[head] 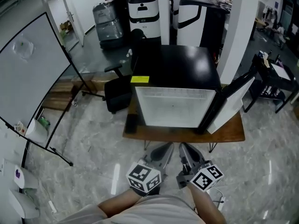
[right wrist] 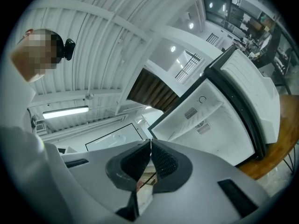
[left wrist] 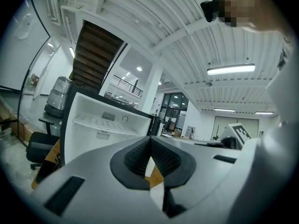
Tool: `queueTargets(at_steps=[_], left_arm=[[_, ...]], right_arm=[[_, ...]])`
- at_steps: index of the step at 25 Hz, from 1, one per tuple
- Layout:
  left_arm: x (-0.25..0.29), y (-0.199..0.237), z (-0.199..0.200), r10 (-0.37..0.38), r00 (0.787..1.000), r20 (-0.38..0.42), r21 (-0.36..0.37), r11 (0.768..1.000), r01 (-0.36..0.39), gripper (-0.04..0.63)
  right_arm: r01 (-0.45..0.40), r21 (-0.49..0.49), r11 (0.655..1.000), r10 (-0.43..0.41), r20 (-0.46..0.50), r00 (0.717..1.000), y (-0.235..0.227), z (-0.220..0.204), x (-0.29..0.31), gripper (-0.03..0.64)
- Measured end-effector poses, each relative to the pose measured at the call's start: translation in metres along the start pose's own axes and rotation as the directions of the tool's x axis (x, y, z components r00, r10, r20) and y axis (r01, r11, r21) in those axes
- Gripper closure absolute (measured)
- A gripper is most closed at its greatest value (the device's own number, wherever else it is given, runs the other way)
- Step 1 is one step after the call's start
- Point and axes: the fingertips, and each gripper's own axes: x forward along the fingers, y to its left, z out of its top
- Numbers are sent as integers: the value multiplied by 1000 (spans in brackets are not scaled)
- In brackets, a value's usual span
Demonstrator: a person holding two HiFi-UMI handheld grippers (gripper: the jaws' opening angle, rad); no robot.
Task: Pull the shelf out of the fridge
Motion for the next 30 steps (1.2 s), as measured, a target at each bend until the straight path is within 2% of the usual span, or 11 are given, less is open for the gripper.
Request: queueTargets(at_steps=[2,4,7,11,13,15,16,17,19,25,30], left_arm=[[13,21,7,-18,1000,-4,1,1000,18,589],[25,42,13,-37,999,-5,7,999,37,589],[39,70,23,-60,998,-7,12,998,60,589],[51,97,35,-84,996,-3,9,996,84,589],[57,108,38,-91,996,-4,3,996,91,589],[61,113,39,-100,995,-10,-2,995,99,589],[63,116,39,-103,995,-15,-3,995,103,589],[65,118,39,-103,995,-20,-5,995,103,589],[70,125,39,-97,995,-30,-10,995,97,589],[83,140,36,-77,996,-51,-18,997,77,589],[91,150,37,-67,996,-53,-26,997,66,589]], right_arm=[[7,49,999,-7,17,1000,-17,3,27,594],[4,152,988,-13,56,998,-36,7,53,594],[6,291,957,-42,118,992,-66,12,88,592],[18,403,915,-98,179,979,-98,16,121,591],[19,471,882,-128,201,971,-116,15,133,588],[19,551,834,-166,217,962,-137,12,142,586],[18,587,809,-182,223,958,-147,10,146,576],[16,616,787,-196,225,954,-156,9,149,536],[24,650,760,-220,222,950,-172,7,158,518],[9,704,710,-248,238,939,-209,6,181,494],[-9,714,700,-237,244,940,-228,12,202,491]])
